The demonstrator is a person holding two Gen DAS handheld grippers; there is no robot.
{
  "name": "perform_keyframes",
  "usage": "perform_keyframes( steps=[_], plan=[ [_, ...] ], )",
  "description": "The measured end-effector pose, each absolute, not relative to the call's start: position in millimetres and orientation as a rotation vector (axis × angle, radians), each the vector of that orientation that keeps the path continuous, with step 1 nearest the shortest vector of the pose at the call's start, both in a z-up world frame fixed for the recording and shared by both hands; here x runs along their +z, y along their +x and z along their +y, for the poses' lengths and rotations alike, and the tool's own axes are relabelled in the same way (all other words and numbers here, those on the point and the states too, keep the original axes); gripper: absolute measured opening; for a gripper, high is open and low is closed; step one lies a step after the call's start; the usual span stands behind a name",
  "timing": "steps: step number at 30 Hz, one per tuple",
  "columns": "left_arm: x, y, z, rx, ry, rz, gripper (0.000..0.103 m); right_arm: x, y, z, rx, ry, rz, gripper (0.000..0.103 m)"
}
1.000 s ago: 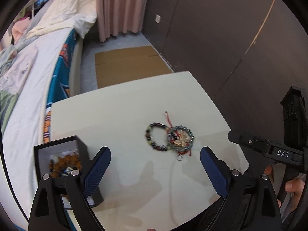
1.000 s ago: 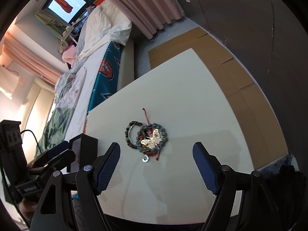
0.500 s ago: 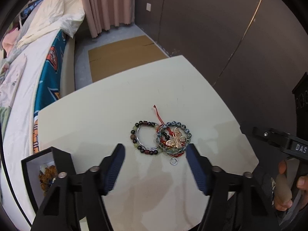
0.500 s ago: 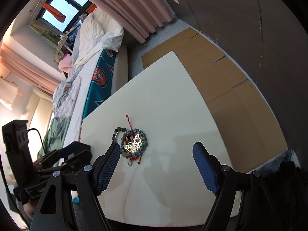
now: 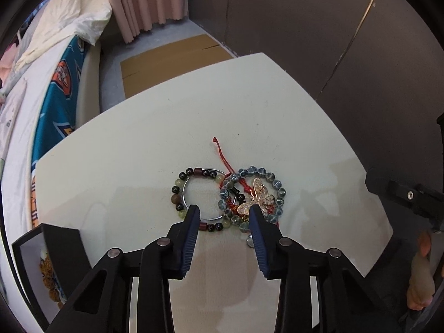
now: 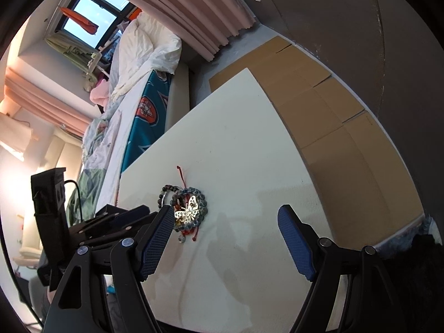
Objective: Organize jewelry
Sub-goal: 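Close the left tool on the blue-green bead bracelet, then lift the blue-green bead bracelet with the left tool toward the black box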
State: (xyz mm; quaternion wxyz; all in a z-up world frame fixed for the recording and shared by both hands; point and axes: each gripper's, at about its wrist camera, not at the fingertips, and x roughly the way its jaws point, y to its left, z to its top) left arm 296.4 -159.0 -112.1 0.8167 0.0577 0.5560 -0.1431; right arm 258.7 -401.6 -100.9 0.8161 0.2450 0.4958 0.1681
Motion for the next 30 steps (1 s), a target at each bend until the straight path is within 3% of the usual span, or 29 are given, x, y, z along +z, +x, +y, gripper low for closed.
perform_keyframes(
  steps=[12,14,16,30],
  plan=[
    [-130,311,-160,-0.312,0.078,1.204,0.027,-109,262,-401,0.368,0.509,1.089,0.078],
    [-131,311,-161,-0.33,0.061,1.198,0.023,-108,262,-401,0.366,0.504,1.089,0.078],
    [-130,310,-162,-0.36,0.041,1.203,0.009,-109,262,-400,0.364,0.508,1.097,0.078],
    [-75,287,-143,-0.373,-0.019,1.081,0.009,-101,269,-376,0.399,0.439,1.12,0.078]
  ],
)
